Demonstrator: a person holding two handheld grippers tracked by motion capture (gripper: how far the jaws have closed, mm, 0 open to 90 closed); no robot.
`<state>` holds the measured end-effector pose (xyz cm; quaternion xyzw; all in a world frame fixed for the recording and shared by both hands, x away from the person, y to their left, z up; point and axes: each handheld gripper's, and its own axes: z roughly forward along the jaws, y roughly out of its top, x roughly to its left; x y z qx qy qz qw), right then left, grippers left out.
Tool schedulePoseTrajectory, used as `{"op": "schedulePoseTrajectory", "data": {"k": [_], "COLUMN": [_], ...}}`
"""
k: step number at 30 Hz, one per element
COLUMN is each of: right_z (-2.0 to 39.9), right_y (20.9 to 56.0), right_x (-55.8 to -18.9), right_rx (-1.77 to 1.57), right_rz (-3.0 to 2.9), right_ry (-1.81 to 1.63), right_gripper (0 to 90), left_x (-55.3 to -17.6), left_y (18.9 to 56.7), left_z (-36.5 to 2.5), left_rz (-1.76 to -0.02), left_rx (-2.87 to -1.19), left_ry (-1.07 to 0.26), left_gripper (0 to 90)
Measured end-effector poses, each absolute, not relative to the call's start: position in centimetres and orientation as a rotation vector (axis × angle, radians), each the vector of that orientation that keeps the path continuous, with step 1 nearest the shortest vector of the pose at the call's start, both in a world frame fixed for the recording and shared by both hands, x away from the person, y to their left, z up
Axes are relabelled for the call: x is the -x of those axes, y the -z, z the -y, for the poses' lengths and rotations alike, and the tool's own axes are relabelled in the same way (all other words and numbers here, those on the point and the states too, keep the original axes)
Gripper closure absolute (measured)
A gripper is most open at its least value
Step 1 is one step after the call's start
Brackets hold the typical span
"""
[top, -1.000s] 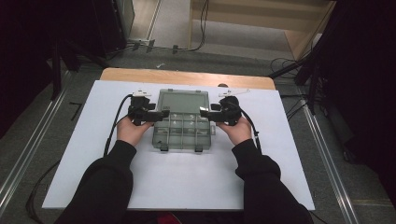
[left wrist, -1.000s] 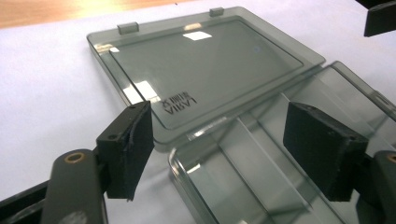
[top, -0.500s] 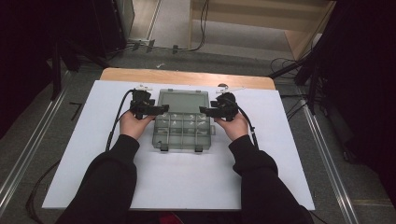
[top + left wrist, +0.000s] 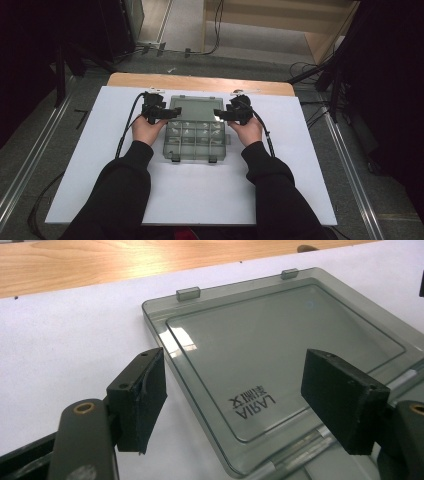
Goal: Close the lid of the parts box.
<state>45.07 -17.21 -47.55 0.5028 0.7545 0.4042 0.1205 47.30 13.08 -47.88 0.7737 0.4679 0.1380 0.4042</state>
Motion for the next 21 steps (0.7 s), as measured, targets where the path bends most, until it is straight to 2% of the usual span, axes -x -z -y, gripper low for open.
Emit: {"op": "schedulePoseTrajectory", "data": {"k": [21], "right_z": [16.2], "right_y": [49.5], "right_x": [-46.1], "right_rx": [-1.543], "right_rz": [-2.164], "right_ry": [-1.120], "right_gripper": [34.3], "left_x": [-48.4], "left_y": [49.7], "left_z": [-12.8], "left_rz": [-1.236], "left_rx": [-1.940], "left_ry": [-0.376], "left_gripper": [26.3]}}
